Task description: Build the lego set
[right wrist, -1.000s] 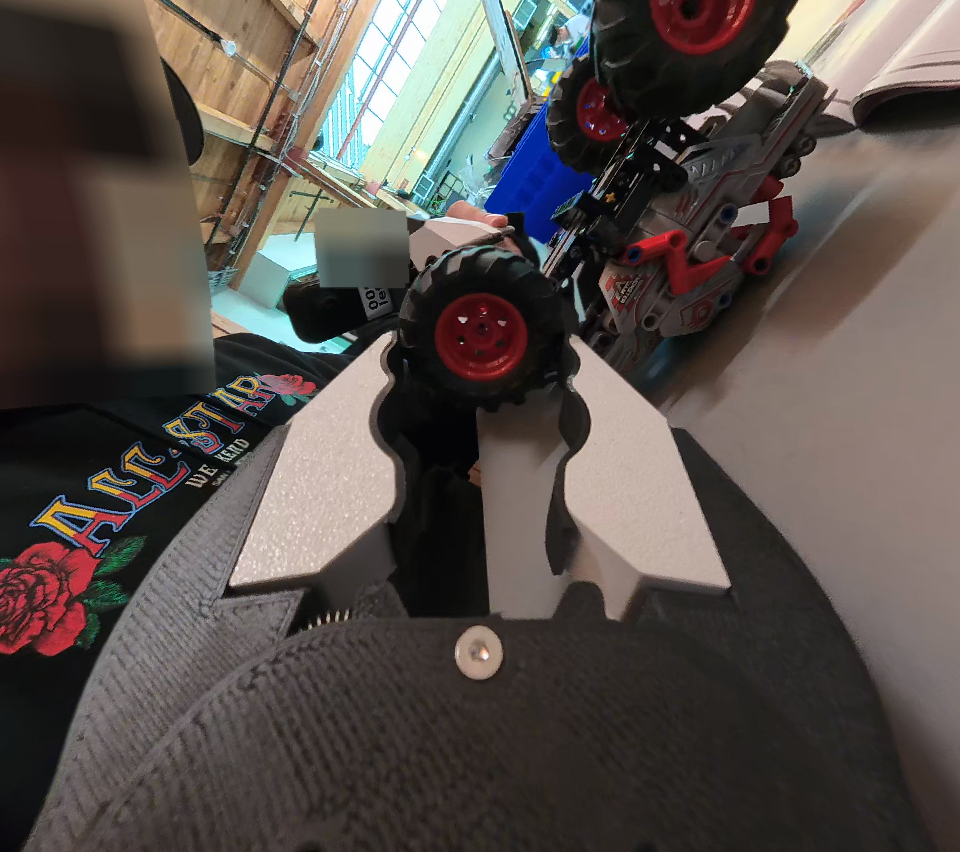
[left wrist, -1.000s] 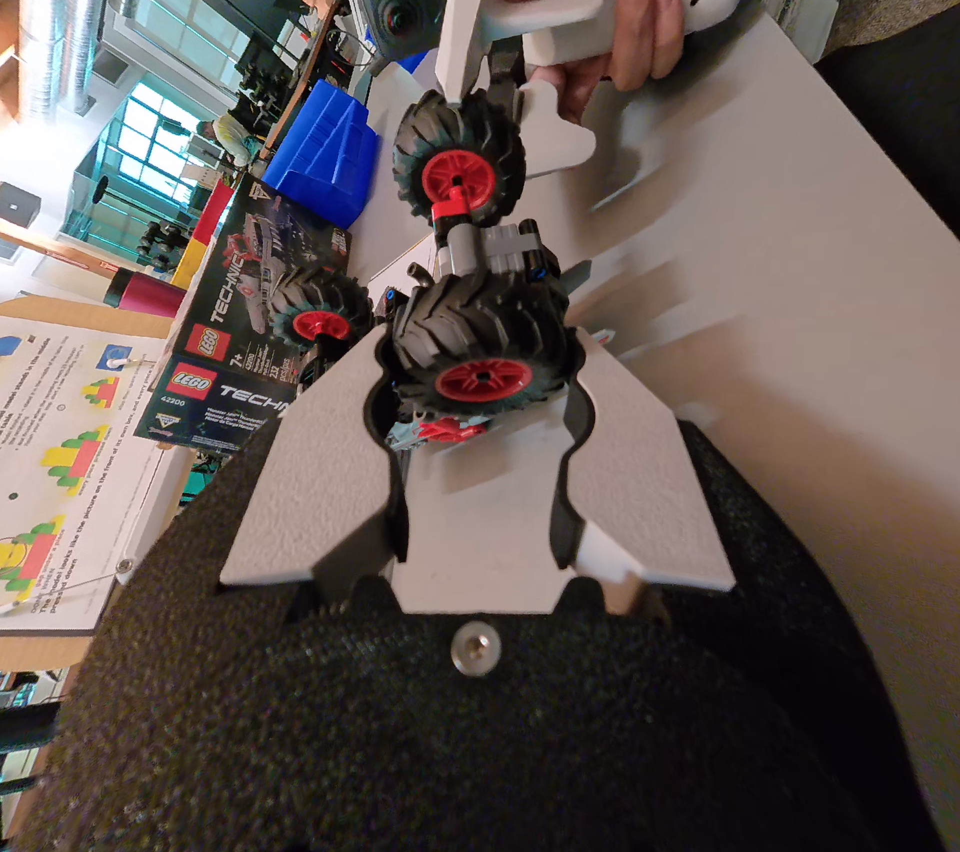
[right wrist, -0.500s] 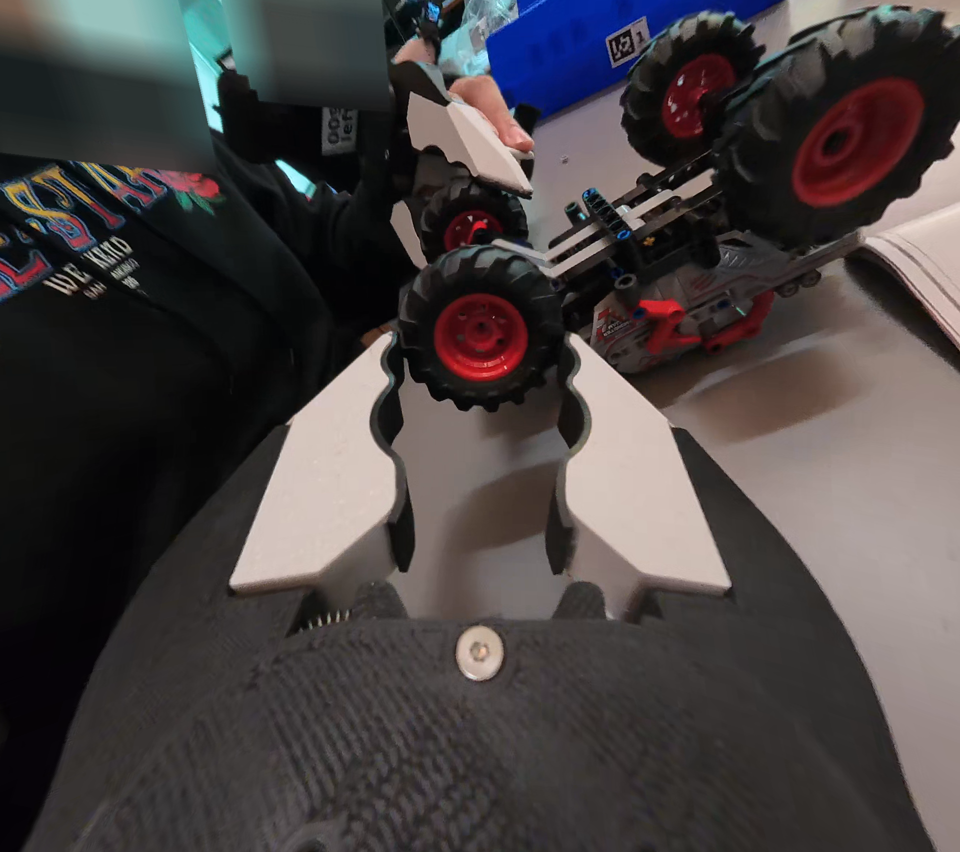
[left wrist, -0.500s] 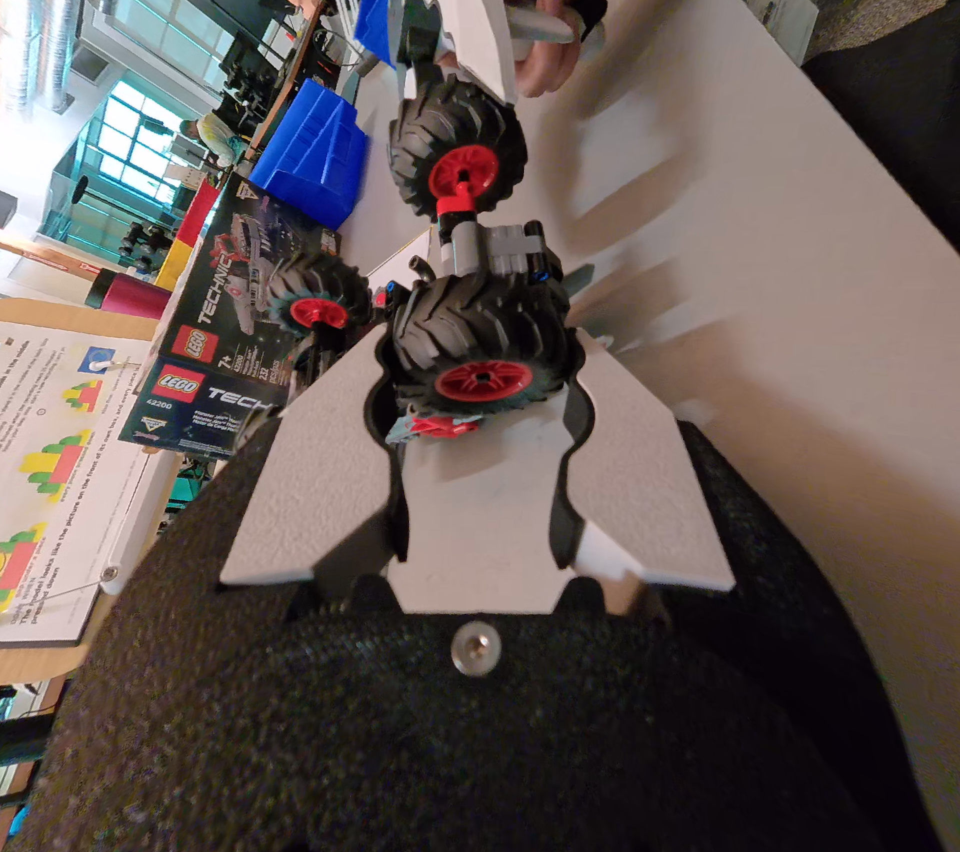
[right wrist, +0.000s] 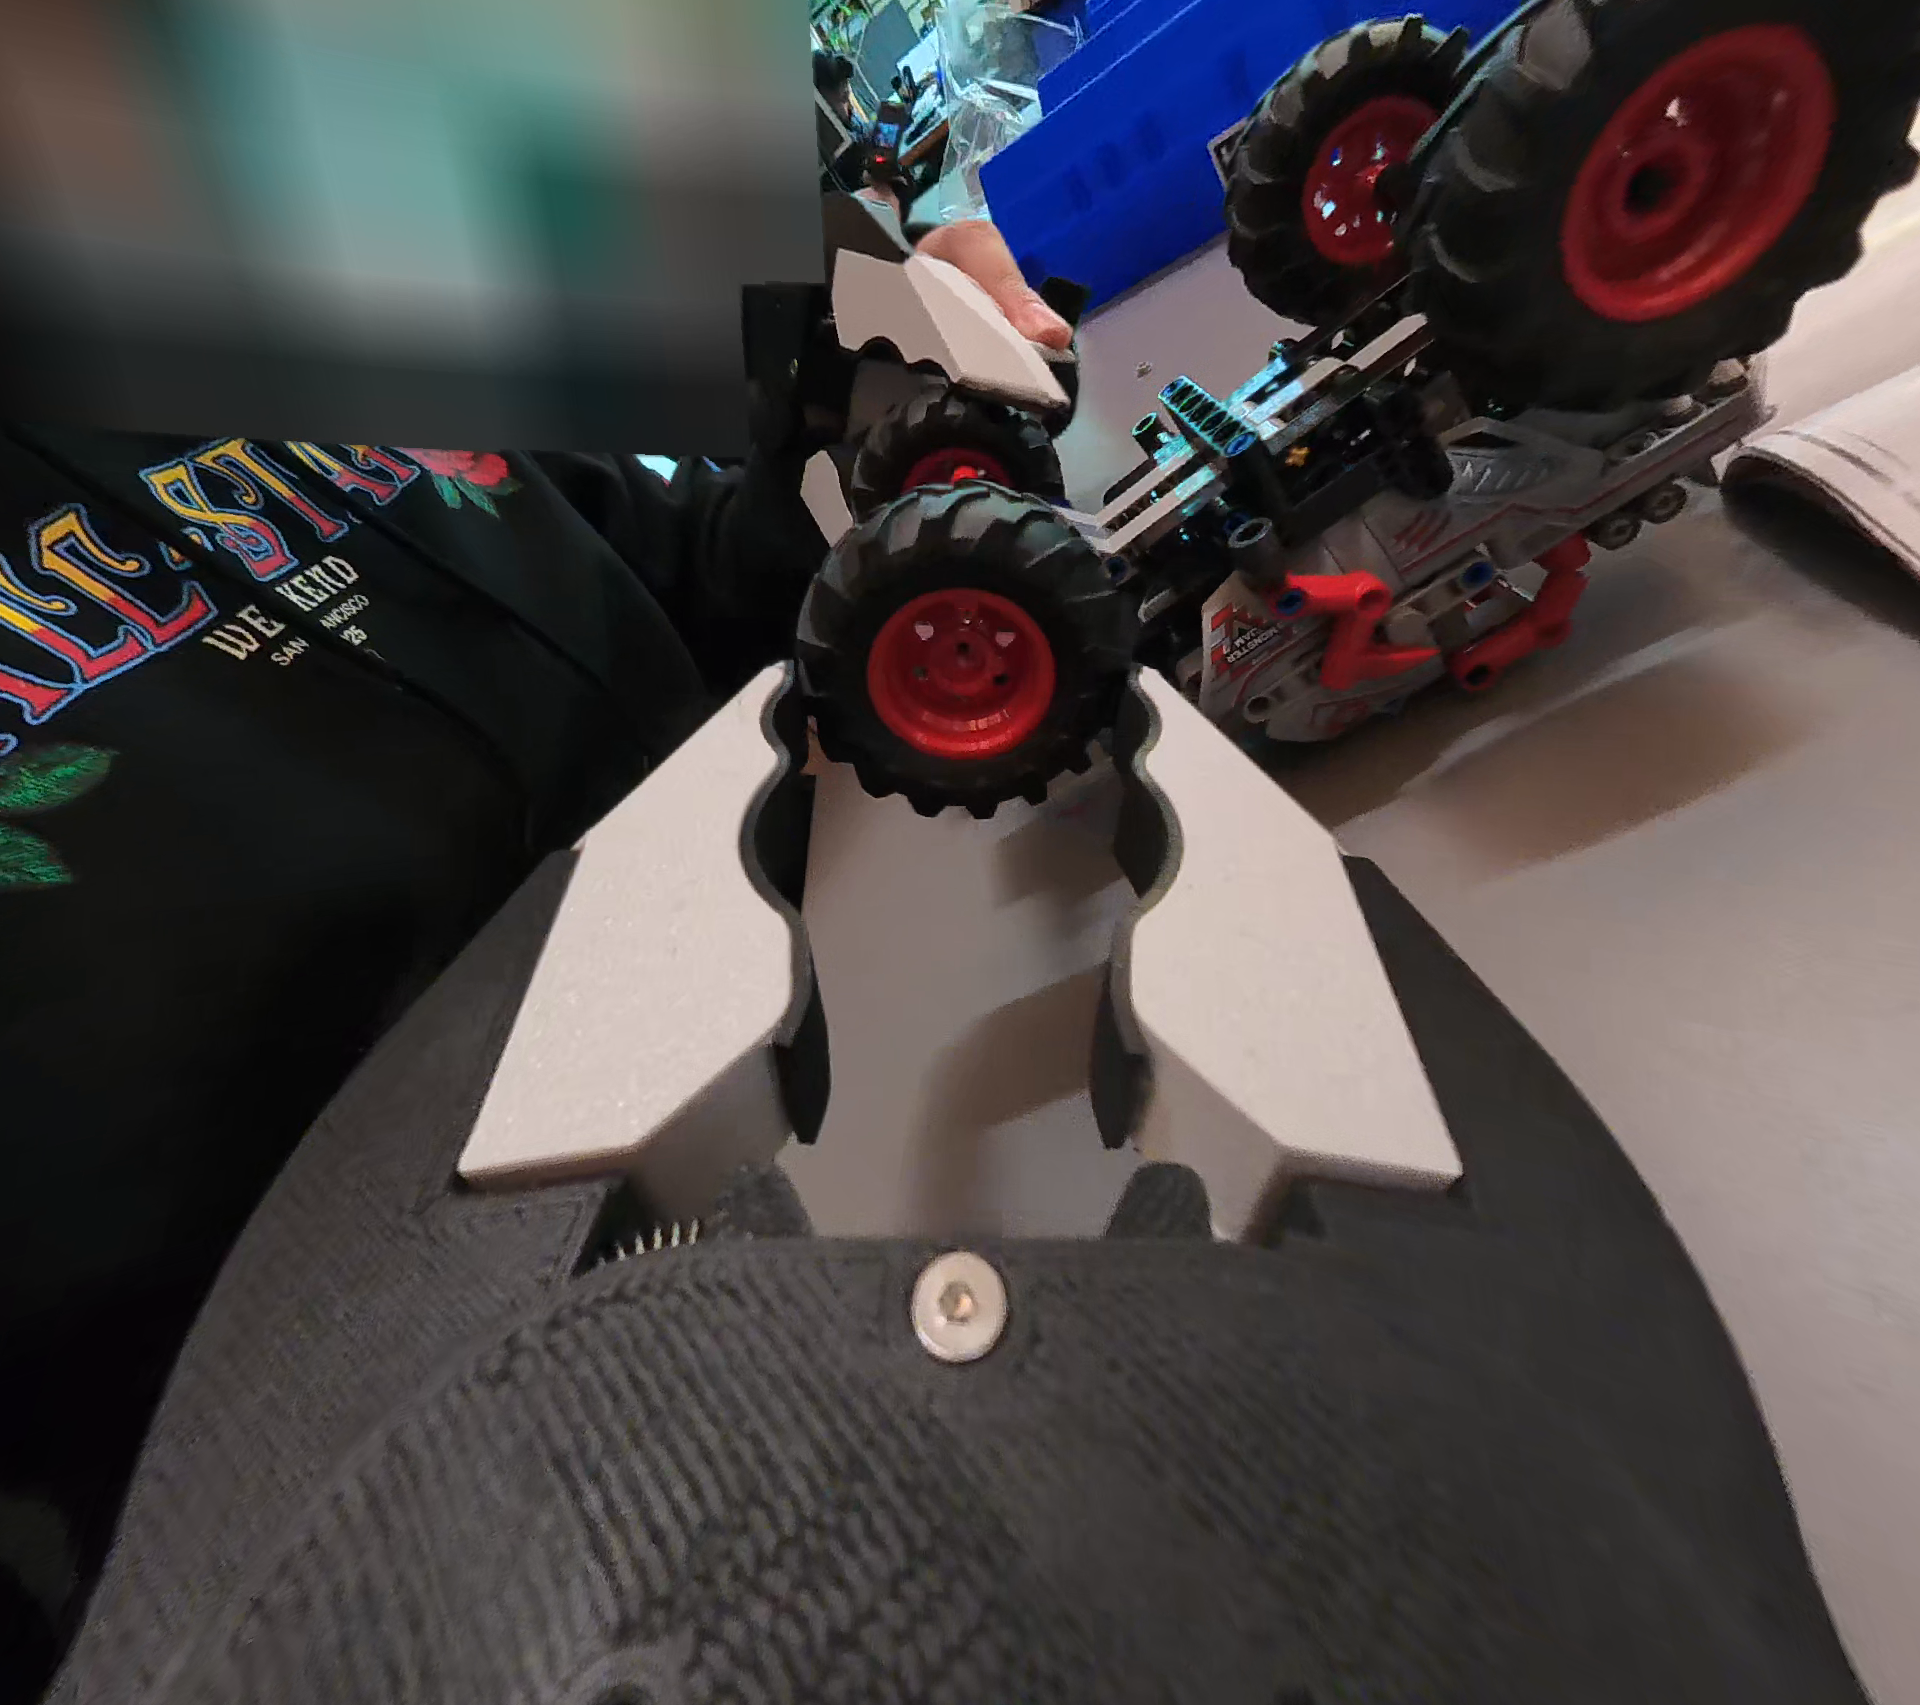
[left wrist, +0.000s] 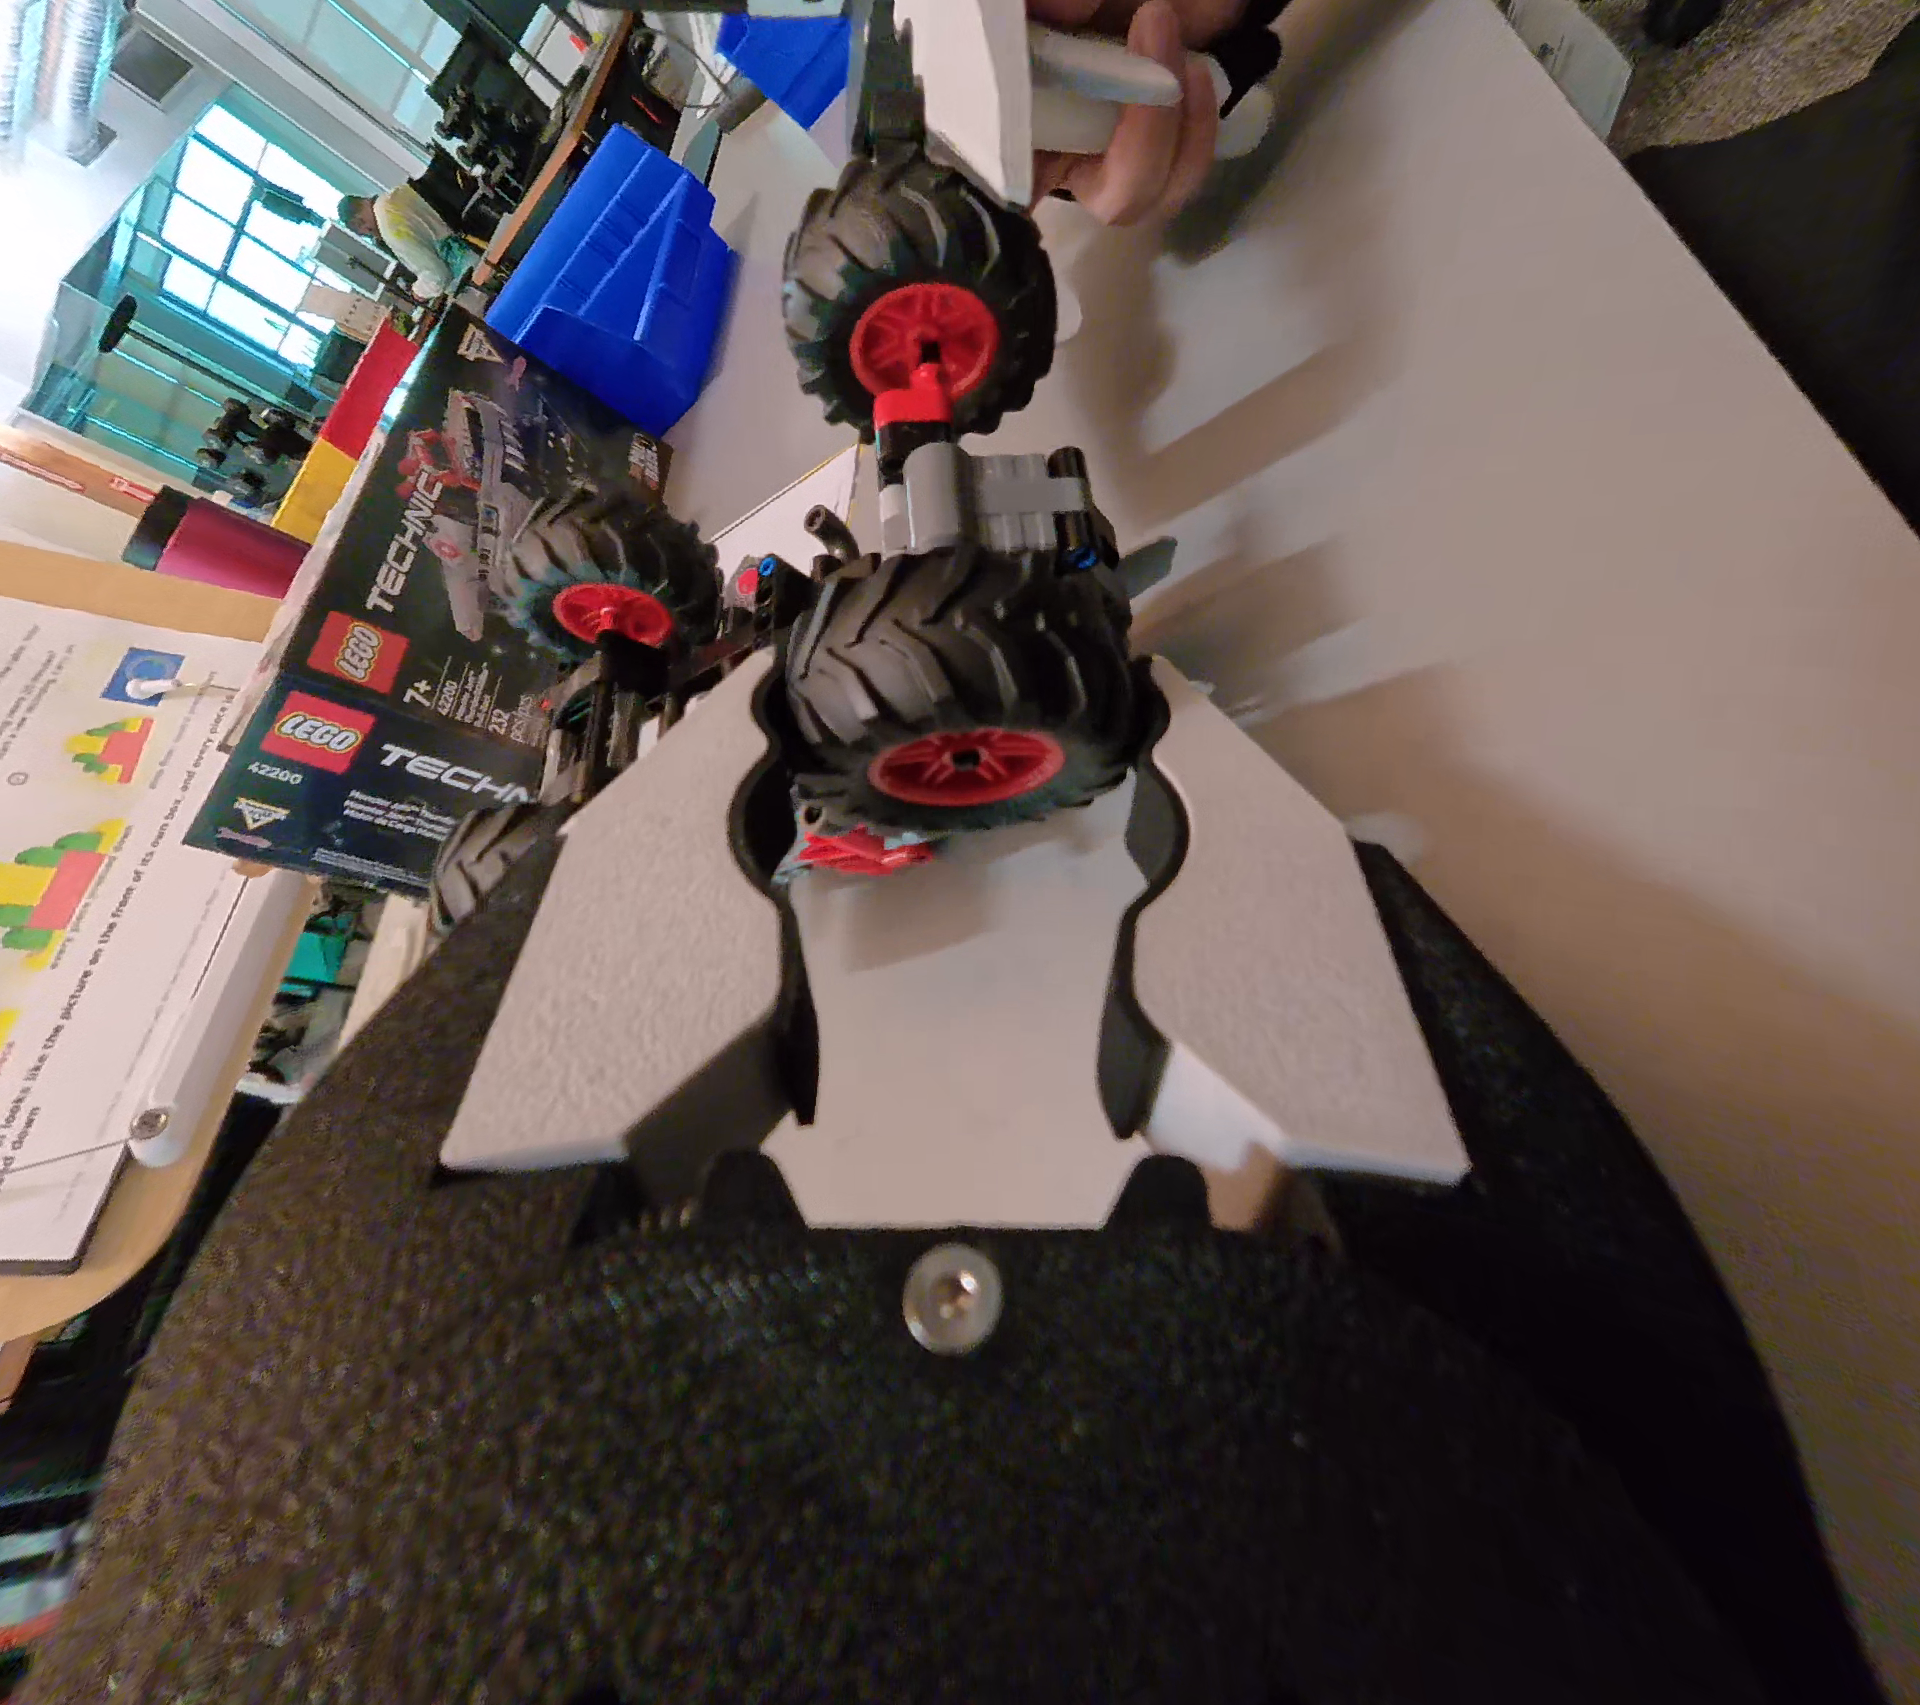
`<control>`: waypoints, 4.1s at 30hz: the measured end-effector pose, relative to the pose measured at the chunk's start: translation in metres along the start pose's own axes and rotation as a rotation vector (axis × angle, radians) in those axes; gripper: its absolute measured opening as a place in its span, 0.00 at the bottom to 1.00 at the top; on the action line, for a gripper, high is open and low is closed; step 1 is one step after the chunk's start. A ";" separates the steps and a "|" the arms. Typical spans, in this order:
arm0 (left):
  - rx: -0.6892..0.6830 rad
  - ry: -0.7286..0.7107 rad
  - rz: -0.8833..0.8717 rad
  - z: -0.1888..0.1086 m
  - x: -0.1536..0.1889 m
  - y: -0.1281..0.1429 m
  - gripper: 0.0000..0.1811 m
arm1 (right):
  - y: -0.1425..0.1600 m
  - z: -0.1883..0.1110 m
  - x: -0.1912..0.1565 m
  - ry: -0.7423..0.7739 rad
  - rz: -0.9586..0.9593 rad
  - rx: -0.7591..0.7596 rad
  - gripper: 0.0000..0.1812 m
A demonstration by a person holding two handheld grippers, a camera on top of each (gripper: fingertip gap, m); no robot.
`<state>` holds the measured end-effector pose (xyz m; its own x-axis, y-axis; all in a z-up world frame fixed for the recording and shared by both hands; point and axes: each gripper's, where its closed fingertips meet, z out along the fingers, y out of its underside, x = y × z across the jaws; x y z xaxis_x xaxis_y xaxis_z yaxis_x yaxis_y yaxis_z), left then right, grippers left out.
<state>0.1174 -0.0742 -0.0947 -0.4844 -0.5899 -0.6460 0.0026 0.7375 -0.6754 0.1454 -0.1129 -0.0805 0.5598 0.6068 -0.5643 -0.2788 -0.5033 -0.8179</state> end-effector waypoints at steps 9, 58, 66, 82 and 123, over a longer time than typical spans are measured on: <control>0.013 0.000 -0.030 0.000 0.000 -0.001 0.34 | 0.000 0.000 0.002 -0.031 -0.018 0.014 0.32; -0.055 -0.015 -0.001 0.007 0.004 0.014 0.34 | 0.014 0.023 0.037 0.393 -0.555 -0.519 0.37; -0.077 -0.065 0.043 0.006 -0.002 0.016 0.34 | -0.016 0.002 0.027 0.581 -0.804 -0.571 0.44; -0.038 -0.077 -0.006 0.012 -0.004 0.013 0.35 | 0.003 0.043 0.057 0.810 -1.341 -0.937 0.33; -0.018 -0.250 -0.032 0.001 -0.030 0.022 0.34 | -0.027 0.058 0.037 0.773 -1.289 -0.789 0.21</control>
<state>0.1328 -0.0402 -0.0908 -0.2527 -0.6746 -0.6936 -0.0260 0.7214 -0.6921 0.1283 -0.0411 -0.0854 0.3846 0.5364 0.7512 0.9219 -0.2650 -0.2828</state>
